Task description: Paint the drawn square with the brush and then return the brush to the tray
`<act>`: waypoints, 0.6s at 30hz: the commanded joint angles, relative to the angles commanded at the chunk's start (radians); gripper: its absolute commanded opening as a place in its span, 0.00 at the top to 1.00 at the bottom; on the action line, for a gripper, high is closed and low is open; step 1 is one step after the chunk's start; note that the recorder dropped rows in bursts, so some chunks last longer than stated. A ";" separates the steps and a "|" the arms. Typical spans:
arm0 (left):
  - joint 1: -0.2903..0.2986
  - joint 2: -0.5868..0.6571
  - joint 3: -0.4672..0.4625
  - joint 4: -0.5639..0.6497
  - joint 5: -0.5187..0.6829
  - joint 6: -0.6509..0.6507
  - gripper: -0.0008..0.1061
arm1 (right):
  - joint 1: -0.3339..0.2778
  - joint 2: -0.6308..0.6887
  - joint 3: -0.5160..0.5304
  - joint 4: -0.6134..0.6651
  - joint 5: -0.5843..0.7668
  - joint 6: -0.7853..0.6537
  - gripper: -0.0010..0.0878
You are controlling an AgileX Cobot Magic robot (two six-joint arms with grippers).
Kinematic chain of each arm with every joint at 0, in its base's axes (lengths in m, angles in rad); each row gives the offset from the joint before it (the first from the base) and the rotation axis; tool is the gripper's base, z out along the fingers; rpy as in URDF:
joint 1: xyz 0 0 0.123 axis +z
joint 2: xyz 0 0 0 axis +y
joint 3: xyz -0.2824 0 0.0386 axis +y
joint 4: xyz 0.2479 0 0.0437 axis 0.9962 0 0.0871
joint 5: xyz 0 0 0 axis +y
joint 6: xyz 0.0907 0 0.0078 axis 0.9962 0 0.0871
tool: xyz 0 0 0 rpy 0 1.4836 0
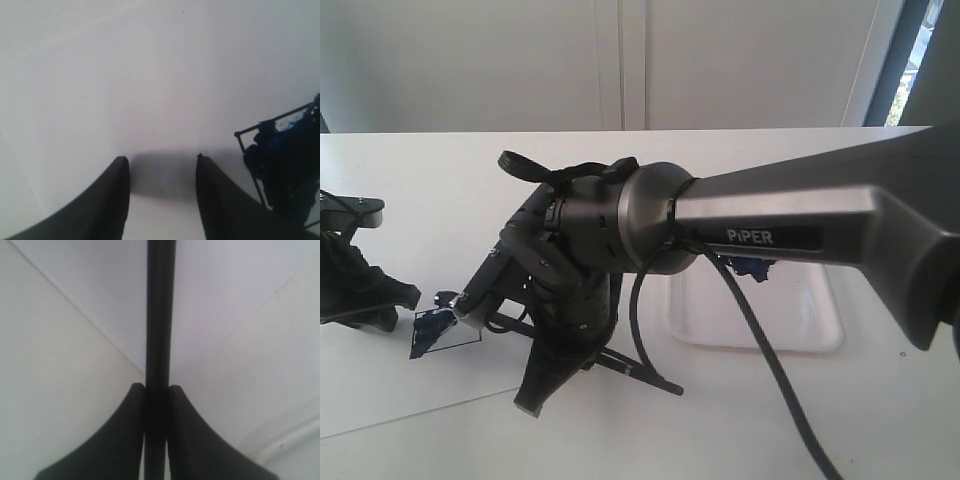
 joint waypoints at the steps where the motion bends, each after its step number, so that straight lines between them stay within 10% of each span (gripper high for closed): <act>1: 0.000 0.000 0.000 0.000 0.000 0.000 0.54 | 0.000 0.002 -0.008 0.003 0.002 0.000 0.99; 18: 0.000 0.000 0.000 0.000 0.000 -0.002 0.54 | 0.000 0.050 -0.056 0.017 0.068 -0.019 0.99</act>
